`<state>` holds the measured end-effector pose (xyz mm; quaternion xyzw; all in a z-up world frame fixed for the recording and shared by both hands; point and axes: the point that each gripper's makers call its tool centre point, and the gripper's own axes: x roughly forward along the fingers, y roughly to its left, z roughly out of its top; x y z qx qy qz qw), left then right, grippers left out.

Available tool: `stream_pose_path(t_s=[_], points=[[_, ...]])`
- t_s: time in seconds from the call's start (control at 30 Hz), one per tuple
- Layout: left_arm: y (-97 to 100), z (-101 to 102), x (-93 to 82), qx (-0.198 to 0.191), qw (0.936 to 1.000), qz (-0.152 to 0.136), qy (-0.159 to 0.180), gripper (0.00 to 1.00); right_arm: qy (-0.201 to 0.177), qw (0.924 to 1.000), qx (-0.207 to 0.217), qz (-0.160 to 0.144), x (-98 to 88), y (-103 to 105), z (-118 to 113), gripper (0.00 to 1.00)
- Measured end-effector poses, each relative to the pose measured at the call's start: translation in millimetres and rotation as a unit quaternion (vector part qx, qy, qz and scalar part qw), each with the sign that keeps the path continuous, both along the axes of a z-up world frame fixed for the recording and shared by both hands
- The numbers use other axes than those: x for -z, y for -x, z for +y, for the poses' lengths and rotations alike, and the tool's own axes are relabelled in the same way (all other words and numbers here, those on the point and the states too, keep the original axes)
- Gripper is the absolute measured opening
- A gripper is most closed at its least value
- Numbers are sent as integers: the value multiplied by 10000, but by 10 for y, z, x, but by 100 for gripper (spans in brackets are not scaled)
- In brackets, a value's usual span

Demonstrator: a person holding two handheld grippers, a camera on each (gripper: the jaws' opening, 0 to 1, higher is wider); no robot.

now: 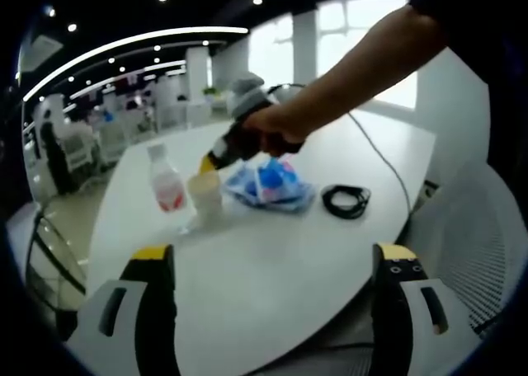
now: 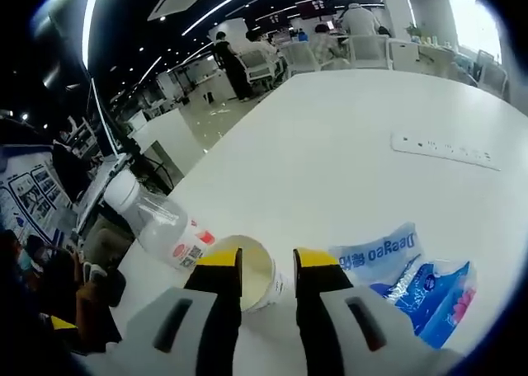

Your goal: Arrange the tabletop items into an orderly group along one side of the table until the central work area is clear of visible clutter.

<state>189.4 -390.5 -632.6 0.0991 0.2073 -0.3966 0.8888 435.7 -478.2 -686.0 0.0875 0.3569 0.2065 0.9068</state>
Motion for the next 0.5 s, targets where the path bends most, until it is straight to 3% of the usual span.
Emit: stream_pose_path(t_s=[0.5], points=[[5,0,-25,39,10000,-43,53,97,-106,9999,114,-71,-139,137,-281,40]])
